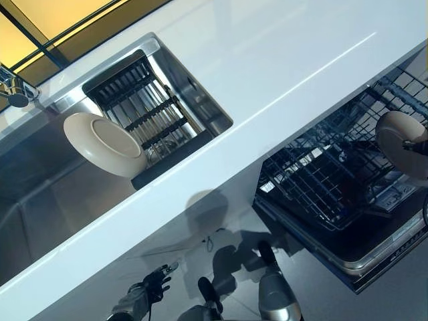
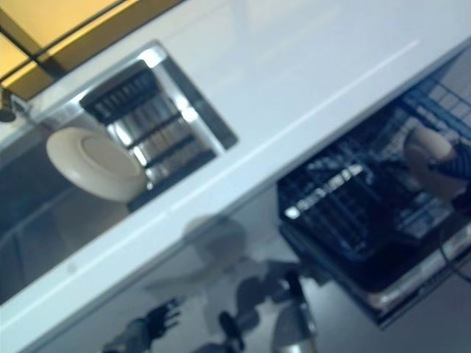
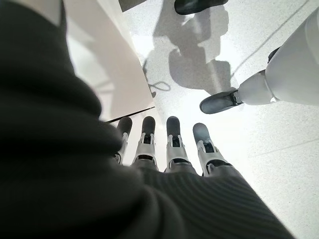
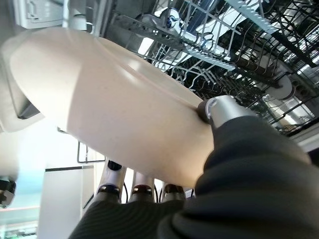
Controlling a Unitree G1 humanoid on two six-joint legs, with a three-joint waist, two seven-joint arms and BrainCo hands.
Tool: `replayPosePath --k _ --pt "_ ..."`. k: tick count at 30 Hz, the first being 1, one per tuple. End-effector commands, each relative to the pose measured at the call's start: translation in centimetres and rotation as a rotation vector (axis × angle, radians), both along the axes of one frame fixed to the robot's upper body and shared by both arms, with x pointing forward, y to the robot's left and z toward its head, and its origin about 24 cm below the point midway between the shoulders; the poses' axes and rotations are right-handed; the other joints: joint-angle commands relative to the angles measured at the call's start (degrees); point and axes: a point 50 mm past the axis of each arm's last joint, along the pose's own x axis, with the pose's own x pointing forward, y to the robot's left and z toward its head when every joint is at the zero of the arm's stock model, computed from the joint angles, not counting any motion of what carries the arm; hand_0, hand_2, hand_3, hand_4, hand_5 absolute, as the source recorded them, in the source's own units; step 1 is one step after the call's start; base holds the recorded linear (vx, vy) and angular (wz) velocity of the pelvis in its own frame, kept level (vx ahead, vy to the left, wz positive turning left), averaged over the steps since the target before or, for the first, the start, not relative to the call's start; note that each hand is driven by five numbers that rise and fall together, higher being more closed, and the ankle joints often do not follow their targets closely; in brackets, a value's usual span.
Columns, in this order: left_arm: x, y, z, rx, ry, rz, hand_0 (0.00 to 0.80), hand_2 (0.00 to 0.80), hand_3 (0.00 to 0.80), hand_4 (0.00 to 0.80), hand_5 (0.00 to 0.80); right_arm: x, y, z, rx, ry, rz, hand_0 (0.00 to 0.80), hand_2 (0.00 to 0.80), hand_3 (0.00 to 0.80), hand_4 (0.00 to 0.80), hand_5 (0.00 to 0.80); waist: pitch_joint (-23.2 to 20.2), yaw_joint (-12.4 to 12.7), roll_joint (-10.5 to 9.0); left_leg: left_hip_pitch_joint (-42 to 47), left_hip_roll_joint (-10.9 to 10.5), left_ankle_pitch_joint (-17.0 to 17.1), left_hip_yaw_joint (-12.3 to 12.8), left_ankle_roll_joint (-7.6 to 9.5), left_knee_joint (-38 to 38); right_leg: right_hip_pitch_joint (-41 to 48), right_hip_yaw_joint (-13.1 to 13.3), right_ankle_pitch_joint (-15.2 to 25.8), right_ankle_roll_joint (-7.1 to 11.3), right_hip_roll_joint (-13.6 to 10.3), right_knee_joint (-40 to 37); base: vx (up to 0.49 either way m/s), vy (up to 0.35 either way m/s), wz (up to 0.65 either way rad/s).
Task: Take plates into dishwasher
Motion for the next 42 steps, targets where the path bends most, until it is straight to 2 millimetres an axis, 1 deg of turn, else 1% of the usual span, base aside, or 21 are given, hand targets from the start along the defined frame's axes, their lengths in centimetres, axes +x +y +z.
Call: replayPosePath --k 1,6,14,19,27,32,37,42 --pt "0.6 1.1 0.3 0.027 -0.005 0.003 0.000 0.000 0.000 0.000 0.000 1.1 0.9 -0.5 -0.005 -0.013 0.002 0.800 0.800 0.800 0.800 0.800 -2.2 1.0 -4.25 5.0 2.2 -3.0 -1.5 -1.47 0.0 -3.4 -0.4 2.3 2.33 -2.9 0.7 0.000 0.000 0.00" --pt "1.0 0.7 0.4 0.019 -0.011 -0.007 0.000 0.000 0.000 0.000 0.000 1.9 1.3 -0.7 -0.005 -0.004 0.010 0.800 0.800 0.800 0.800 0.800 -1.7 1.6 -3.68 4.5 2.0 -2.7 -2.0 -1.54 0.0 -3.6 -0.9 2.3 2.20 -3.1 0.8 -0.015 -0.008 0.08" --pt "1.3 0.7 0.5 0.017 -0.021 -0.012 0.000 0.000 0.000 0.000 0.000 2.5 1.6 -0.8 0.003 0.012 0.008 0.800 0.800 0.800 0.800 0.800 -0.7 2.2 -2.68 3.6 1.7 -2.1 -2.7 -1.70 0.0 -3.8 -1.4 2.1 2.09 -3.7 0.8 -0.013 -0.003 0.04" --pt "1.6 0.5 0.6 0.011 -0.030 -0.022 0.000 0.000 0.000 0.000 0.000 2.8 1.7 -1.3 0.016 0.025 -0.010 0.800 0.800 0.800 0.800 0.800 -0.1 2.5 -2.00 3.0 1.6 -1.6 -2.8 -1.81 0.0 -3.9 -1.5 2.2 2.02 -3.9 0.9 -0.008 0.000 0.00" --pt "1.9 0.4 0.8 0.005 -0.039 -0.040 0.000 0.000 0.000 0.000 0.000 2.7 0.9 -3.1 0.030 0.080 -0.056 0.800 0.800 0.800 0.800 0.800 0.6 3.1 -1.05 2.8 1.4 -1.1 -3.3 -1.78 0.0 -3.7 -1.6 2.2 1.96 -4.3 1.0 0.000 0.000 0.00" --pt "1.9 0.3 0.8 0.005 -0.043 -0.050 0.000 0.000 0.000 0.000 0.000 2.3 0.0 -4.0 0.011 0.116 -0.100 0.800 0.800 0.800 0.800 0.800 1.0 3.5 -0.50 2.8 1.2 -1.0 -3.5 -1.74 0.0 -3.4 -1.8 2.1 1.87 -4.6 0.9 -0.006 -0.001 0.02" --pt "2.0 0.4 0.8 0.006 -0.046 -0.062 0.000 0.000 0.000 0.000 0.000 1.9 -0.8 -4.5 -0.029 0.159 -0.138 0.800 0.800 0.800 0.800 0.800 1.0 3.9 -0.35 2.6 1.2 -0.8 -3.8 -1.75 0.0 -3.2 -2.0 2.1 1.88 -4.8 0.8 -0.007 -0.005 0.09" --pt "2.2 0.6 1.0 0.012 -0.050 -0.070 0.000 0.000 0.000 0.000 0.000 1.4 -1.3 -5.1 -0.044 0.192 -0.171 0.800 0.800 0.800 0.800 0.800 1.1 4.1 -0.73 2.6 1.3 -0.8 -4.1 -1.67 0.0 -2.9 -1.9 2.1 1.96 -4.7 0.7 0.000 -0.001 0.01"
